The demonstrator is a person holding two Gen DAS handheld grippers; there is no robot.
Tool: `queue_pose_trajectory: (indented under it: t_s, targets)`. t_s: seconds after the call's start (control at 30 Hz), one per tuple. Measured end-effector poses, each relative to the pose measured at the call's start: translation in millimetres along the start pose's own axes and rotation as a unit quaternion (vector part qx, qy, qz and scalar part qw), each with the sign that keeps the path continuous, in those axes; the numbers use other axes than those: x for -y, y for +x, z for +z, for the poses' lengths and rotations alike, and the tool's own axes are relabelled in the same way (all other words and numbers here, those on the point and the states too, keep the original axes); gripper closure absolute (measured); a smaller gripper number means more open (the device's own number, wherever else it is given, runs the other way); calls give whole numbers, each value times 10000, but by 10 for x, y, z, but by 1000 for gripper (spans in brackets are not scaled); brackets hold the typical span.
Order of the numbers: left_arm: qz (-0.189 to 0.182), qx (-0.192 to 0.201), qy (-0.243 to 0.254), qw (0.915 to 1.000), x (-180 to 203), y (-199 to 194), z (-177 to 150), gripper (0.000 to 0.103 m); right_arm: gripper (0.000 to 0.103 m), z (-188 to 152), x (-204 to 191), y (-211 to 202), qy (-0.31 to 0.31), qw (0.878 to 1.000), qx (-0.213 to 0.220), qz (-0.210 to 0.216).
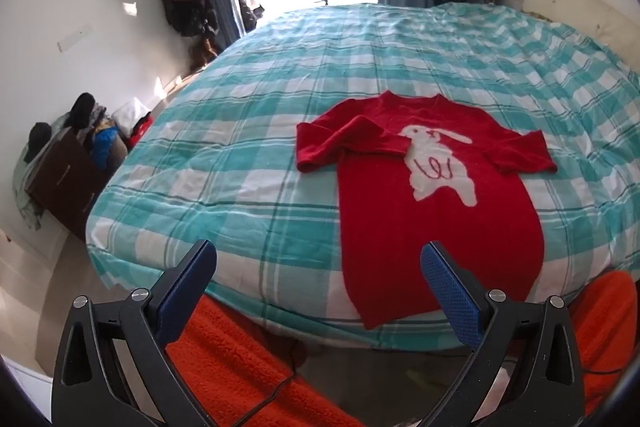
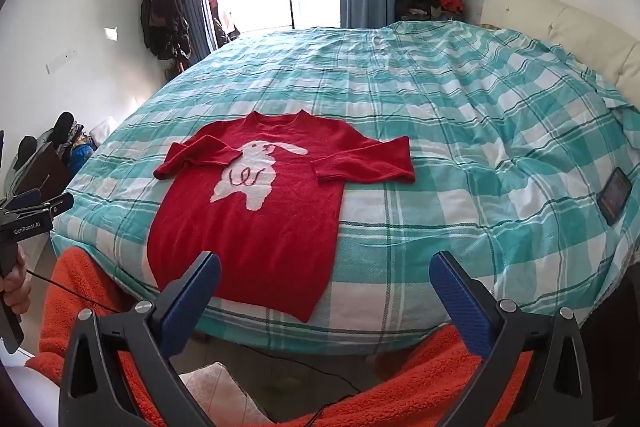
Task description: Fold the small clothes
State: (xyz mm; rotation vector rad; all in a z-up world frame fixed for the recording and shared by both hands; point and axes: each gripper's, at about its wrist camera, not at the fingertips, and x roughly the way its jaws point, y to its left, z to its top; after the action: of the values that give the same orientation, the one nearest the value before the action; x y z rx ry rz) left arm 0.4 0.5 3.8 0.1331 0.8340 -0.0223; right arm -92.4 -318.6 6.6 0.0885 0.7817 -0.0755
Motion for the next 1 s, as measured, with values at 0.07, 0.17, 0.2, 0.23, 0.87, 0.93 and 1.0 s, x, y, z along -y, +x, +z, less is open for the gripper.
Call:
queue_pose_trajectory:
  t_s: [0.07, 0.17, 0.2, 0.23, 0.87, 0.93, 1.0]
  targets:
    - [-72, -28, 72, 9999, 54, 2, 6, 1, 0, -2, -13, -16, 12, 10000, 46, -2]
    - [-53, -37, 212, 9998, 137, 0, 16, 1, 0, 20, -78, -7, -25, 9999, -138, 96]
    - [-59, -41, 240, 9997, 152, -1, 23, 1, 0, 52, -44, 11, 9, 9996, -223, 145]
    - [-73, -54, 252, 9996, 163, 2, 26, 1, 0, 93, -32, 43, 35, 9994, -274, 209]
    - [-232, -258, 372, 9987, 256, 177, -82, 1, 0, 98, -465, 298, -511, 9976, -458, 104]
    - [-240, -271, 364, 9987, 238, 197, -91, 1, 0, 89, -505, 338, -613, 9966, -541, -66]
    - [-215, -276, 356, 9988, 219, 211, -103, 1, 0, 84, -533, 385, -712, 9950, -643, -274]
